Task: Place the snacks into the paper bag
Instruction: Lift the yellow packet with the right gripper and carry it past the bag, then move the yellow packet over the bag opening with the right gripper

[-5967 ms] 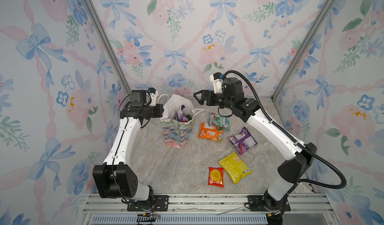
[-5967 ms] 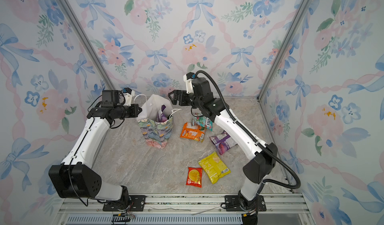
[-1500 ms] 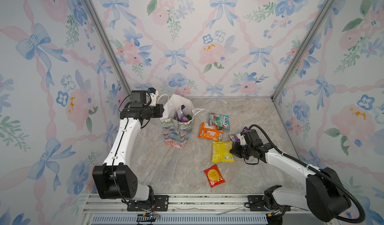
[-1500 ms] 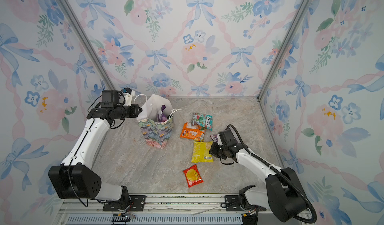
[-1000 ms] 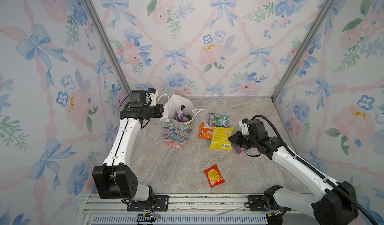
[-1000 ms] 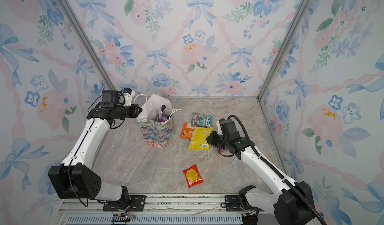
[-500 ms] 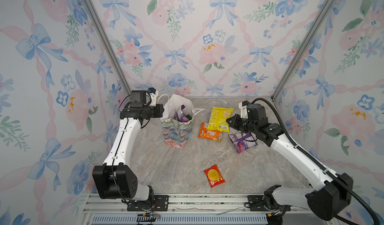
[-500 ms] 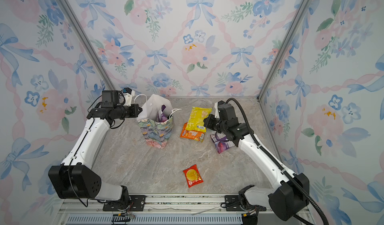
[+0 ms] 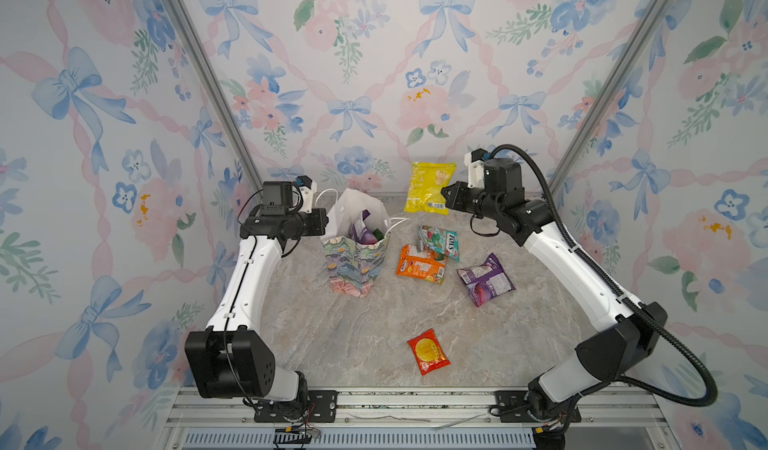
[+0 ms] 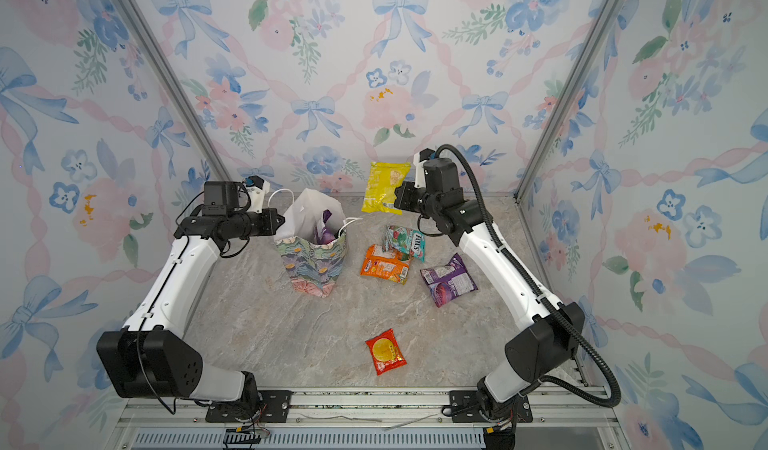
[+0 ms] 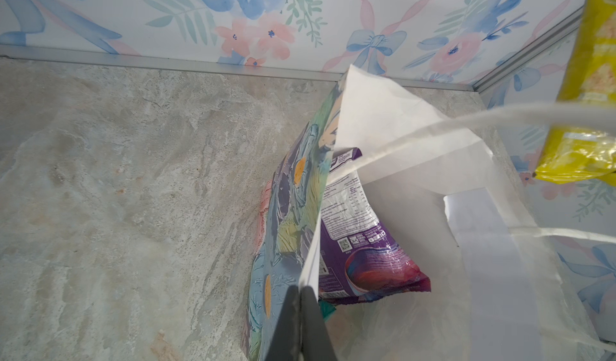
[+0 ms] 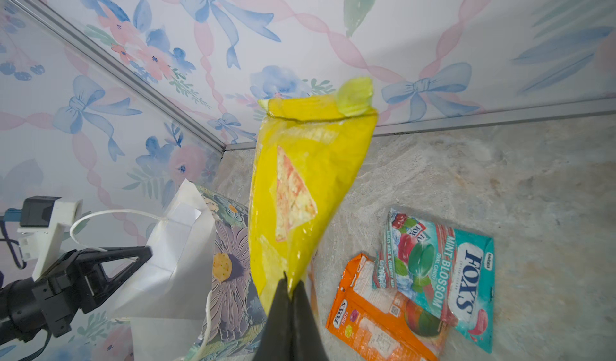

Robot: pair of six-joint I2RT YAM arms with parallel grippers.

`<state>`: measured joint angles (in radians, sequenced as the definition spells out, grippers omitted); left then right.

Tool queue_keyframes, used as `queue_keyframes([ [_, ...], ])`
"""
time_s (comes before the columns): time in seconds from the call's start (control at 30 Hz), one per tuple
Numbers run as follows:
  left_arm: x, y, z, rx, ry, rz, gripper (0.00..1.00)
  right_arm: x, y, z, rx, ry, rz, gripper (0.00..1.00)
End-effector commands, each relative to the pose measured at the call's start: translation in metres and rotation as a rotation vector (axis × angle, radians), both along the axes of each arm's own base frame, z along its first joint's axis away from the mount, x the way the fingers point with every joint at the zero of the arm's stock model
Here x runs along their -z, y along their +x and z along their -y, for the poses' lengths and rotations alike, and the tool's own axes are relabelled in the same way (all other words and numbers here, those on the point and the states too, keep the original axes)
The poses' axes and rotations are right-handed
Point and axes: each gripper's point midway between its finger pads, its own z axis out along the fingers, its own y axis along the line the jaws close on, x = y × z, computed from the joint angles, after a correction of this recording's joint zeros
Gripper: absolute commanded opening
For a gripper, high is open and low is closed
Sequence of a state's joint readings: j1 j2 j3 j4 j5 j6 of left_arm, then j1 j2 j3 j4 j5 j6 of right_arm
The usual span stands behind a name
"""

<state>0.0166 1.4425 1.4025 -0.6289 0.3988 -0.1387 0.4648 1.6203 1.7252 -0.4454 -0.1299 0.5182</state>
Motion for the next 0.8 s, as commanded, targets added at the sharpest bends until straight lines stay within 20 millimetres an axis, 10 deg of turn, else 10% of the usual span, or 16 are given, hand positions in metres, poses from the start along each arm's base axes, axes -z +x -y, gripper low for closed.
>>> queue_keyframes([
  [0.0,0.007,-0.008,-0.001,0.007,-0.007,-0.027,0.00,-0.007,0.013,-0.002,-0.011,-0.048,0.022,0.00],
  [0.77,0.006,-0.010,0.000,0.008,-0.010,-0.024,0.00,-0.049,0.010,-0.119,-0.208,-0.024,0.126,0.00],
])
